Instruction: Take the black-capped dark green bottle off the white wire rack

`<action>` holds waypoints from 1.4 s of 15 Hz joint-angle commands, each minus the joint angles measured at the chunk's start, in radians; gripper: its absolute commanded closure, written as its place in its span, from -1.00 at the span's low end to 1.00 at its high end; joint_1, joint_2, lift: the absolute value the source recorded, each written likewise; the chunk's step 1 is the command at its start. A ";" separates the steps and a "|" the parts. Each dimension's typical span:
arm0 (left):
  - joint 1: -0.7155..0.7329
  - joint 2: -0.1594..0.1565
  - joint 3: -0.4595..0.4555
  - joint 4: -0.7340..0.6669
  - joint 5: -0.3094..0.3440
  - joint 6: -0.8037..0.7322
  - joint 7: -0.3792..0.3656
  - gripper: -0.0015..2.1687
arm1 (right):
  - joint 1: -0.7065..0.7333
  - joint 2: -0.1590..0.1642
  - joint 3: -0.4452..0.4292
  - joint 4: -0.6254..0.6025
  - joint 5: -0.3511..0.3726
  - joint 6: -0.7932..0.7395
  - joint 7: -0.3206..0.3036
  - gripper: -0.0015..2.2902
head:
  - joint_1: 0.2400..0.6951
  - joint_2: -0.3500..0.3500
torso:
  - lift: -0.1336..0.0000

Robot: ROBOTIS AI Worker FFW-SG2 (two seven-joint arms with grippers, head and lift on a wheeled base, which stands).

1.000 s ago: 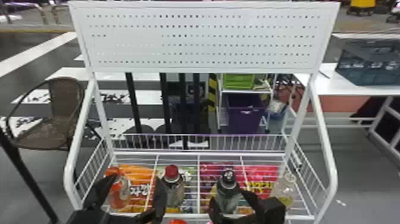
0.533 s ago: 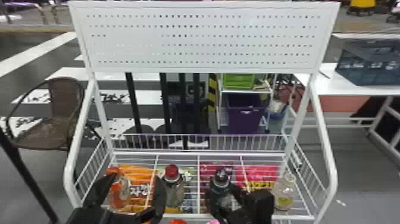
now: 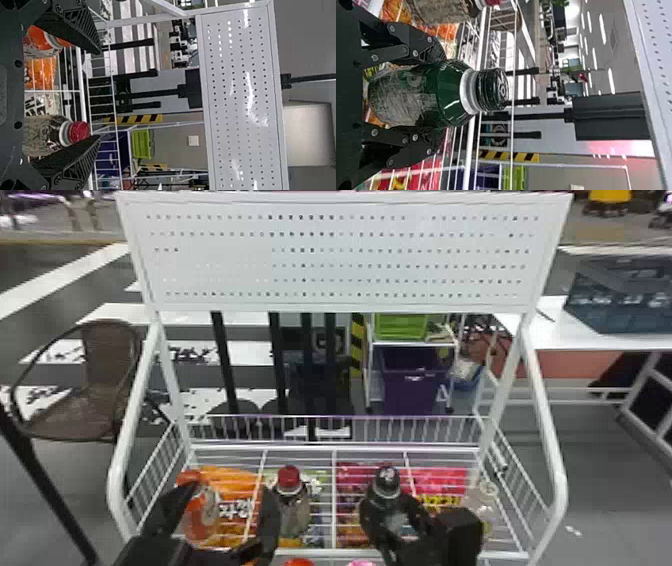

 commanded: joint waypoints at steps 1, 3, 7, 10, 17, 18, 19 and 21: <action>0.006 0.003 -0.003 0.001 0.000 -0.001 0.000 -0.87 | 0.083 -0.033 -0.026 -0.141 0.002 0.034 -0.036 0.55 | 0.14 0.00 | 1.00; 0.007 0.001 -0.011 0.000 -0.002 -0.001 0.000 -0.87 | 0.179 -0.064 -0.080 -0.274 -0.012 0.040 -0.036 0.55 | 0.14 0.00 | 1.00; 0.004 0.001 -0.012 0.001 -0.002 -0.004 -0.002 -0.87 | 0.360 -0.133 -0.197 -0.520 -0.065 0.117 -0.007 0.55 | 0.14 0.00 | 1.00; -0.002 0.000 -0.011 0.009 0.000 -0.004 -0.002 -0.87 | 0.505 -0.137 -0.289 -0.679 -0.107 0.114 -0.001 0.55 | 0.14 0.00 | 1.00; -0.007 0.000 -0.005 0.015 0.003 -0.013 -0.002 -0.87 | 0.758 -0.099 -0.420 -0.704 -0.208 -0.276 0.030 0.55 | 0.14 0.00 | 1.00; -0.008 -0.002 -0.005 0.015 0.004 -0.013 -0.002 -0.87 | 0.767 -0.088 -0.437 -0.701 -0.227 -0.279 0.047 0.55 | 0.14 0.00 | 1.00; -0.010 -0.002 -0.005 0.015 0.004 -0.010 -0.002 -0.87 | 0.772 -0.082 -0.442 -0.698 -0.230 -0.279 0.053 0.55 | 0.14 0.00 | 1.00; -0.016 -0.002 -0.005 0.014 0.004 -0.010 -0.002 -0.87 | 0.775 -0.073 -0.440 -0.690 -0.230 -0.279 0.054 0.54 | 0.14 0.00 | 1.00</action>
